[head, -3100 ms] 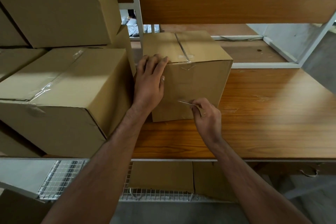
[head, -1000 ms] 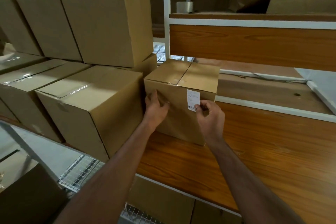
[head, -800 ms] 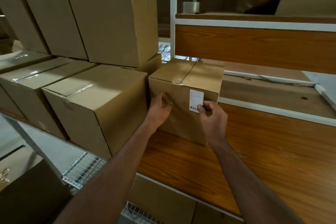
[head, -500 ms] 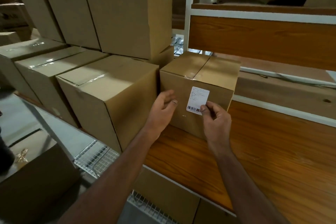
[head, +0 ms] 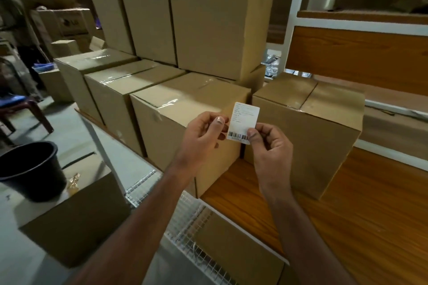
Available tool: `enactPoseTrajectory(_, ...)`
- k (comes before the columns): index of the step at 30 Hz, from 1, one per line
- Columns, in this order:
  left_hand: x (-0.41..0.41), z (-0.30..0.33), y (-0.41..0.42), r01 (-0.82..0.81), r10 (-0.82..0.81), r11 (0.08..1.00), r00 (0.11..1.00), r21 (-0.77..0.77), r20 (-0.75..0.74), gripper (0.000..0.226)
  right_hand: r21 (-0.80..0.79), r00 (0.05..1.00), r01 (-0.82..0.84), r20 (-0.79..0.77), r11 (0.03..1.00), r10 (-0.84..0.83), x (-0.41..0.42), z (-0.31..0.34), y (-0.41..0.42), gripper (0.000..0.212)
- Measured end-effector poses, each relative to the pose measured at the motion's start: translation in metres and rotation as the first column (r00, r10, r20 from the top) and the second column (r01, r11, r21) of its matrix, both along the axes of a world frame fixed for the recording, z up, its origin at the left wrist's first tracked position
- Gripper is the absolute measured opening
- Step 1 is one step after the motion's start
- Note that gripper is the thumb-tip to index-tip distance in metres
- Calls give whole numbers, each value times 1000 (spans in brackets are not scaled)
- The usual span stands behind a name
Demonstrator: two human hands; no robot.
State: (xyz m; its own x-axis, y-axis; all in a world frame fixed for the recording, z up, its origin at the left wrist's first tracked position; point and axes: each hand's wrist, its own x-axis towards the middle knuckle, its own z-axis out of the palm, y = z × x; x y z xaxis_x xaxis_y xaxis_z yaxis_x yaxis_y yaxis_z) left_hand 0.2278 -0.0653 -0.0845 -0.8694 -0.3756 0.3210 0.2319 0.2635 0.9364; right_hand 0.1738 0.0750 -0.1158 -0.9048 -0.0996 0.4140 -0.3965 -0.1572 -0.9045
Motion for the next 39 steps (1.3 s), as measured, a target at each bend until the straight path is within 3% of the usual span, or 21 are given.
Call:
enactPoseTrajectory(9, 47, 21, -112, -70, 70, 998, 985, 9, -158, 15, -42, 982, -166, -92, 985, 162, 46, 35, -121, 21)
enactPoseTrajectory(13, 76, 18, -187, -170, 178, 984, 967, 55, -181, 20, 42, 967, -215, -128, 976, 219, 63, 34, -201, 29)
enactPoseTrajectory(20, 130, -2, -322, -335, 337, 941, 932, 38, -136, 18, 45, 907, -412, -78, 910, 414, 97, 30, -342, 26)
enactPoseTrajectory(24, 159, -30, -387, -526, 528, 850, 848, 38, -54, 26, 71, 888, -456, -31, 887, 459, 101, 11, -422, 16)
enactPoseTrajectory(29, 193, -75, -464, -735, 730, 673, 678, 89, 87, 30, 146, 826, -561, 38, 815, 562, 99, -27, -523, 8)
enactPoseTrajectory(35, 214, -129, -567, -857, 828, 511, 511, 63, 233, 23, 250, 748, -662, 151, 707, 647, 95, -95, -664, 14)
enactPoseTrajectory(39, 201, -164, -648, -892, 837, 448, 444, 67, 321, 23, 362, 729, -678, 221, 640, 647, 83, -140, -763, 11)
